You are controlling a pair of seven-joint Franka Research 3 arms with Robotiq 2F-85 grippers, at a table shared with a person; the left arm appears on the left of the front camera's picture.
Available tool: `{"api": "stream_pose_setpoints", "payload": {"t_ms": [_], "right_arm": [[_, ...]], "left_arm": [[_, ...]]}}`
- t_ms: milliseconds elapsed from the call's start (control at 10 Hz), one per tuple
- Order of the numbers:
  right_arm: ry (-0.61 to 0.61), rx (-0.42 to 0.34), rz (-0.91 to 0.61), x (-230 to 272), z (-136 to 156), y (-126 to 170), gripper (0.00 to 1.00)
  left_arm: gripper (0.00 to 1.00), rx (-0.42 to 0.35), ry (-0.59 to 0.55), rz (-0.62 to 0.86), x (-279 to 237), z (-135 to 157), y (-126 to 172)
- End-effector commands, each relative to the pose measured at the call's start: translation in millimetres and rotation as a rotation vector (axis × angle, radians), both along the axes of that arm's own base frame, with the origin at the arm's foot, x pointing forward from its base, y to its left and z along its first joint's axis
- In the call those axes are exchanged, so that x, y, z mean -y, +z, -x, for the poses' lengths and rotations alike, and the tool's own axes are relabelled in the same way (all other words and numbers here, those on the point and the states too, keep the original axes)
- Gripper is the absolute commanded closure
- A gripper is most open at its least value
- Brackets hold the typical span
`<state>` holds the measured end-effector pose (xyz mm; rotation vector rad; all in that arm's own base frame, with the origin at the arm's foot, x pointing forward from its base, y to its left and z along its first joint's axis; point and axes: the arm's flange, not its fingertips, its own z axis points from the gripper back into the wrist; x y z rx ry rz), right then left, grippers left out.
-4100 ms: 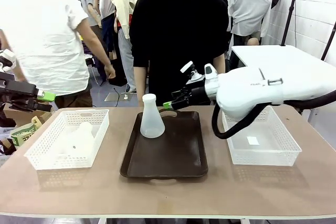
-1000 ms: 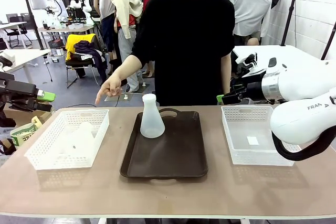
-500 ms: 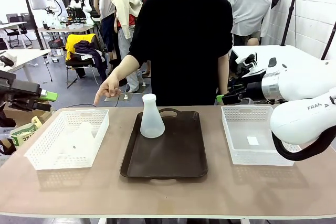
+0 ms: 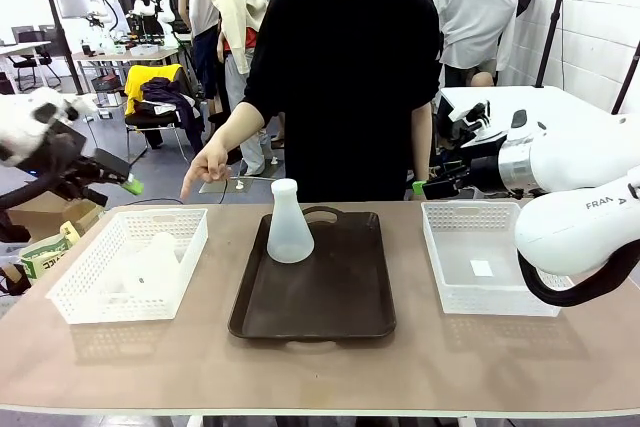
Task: Prepare the laboratory tools.
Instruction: Pick up the Big flask that the person points to.
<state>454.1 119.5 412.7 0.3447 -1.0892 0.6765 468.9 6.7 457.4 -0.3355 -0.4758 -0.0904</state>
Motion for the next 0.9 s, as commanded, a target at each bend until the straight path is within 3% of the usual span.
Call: {"api": "stream_pose_setpoints", "payload": {"t_ms": [0,200,400,800], "right_arm": [[-0.012,0.062,-0.049,2.5,11.4,2.6,0.0],[-0.012,0.062,-0.049,2.5,11.4,2.6,0.0],[-0.012,0.062,-0.049,2.5,11.4,2.6,0.0],[-0.012,0.062,-0.049,2.5,11.4,2.6,0.0]], "left_arm": [[0.0,-0.313,0.174,-0.109,18.2,-44.0,1.0],[0.0,-0.439,0.194,-0.125,31.6,-72.1,-8.7],[0.0,-0.495,0.204,-0.124,38.5,-89.5,-22.5],[0.0,-0.516,0.303,-0.195,48.2,-112.2,-62.9]]}}
